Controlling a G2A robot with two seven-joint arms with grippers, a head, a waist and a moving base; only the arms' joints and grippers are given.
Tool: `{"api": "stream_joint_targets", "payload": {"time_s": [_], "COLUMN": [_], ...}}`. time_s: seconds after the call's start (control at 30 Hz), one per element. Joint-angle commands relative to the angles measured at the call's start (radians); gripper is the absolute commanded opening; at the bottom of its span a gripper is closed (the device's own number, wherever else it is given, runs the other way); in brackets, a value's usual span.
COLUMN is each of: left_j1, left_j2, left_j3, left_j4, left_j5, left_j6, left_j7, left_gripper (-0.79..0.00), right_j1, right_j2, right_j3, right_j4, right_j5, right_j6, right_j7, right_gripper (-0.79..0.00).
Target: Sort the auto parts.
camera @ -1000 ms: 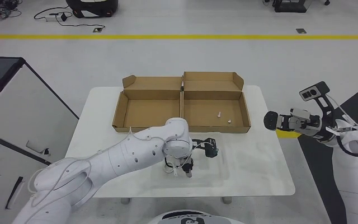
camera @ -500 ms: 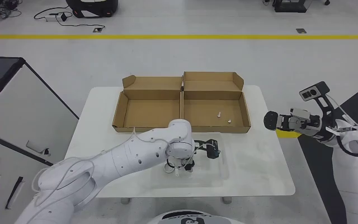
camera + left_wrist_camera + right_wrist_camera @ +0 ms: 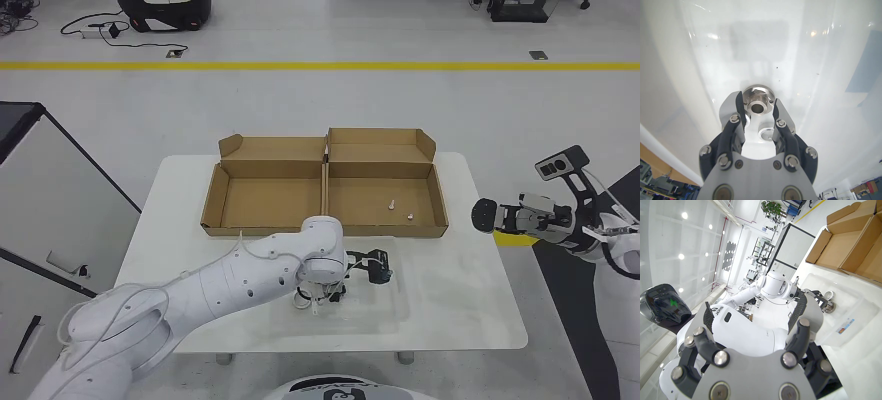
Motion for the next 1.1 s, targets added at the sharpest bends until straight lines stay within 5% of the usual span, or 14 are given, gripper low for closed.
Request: {"api": "stream_joint_targets", "payload": {"time_s": [0.0,1.07], "left_j1": [0.003,0.033], "left_j2": [0.002,0.009], "left_j3": [-0.002,-0.008], "left_j4": [0.0,-0.009], "left_j5": [0.004,0.049], "left_j6": [-0.001,-0.005], "left_j7": [-0.002,-0.002], "left_gripper": [-0.397,-0.437], "right_j1": [0.0,0.0], "right_j2": [0.0,0.0], "right_j3": [0.0,0.0], "right_j4": [0.0,0.0], "right_j5": [0.0,0.0], "right_j6": [0.0,0.0], "right_j7": [0.0,0.0], "right_gripper": [0.0,0.0]}}
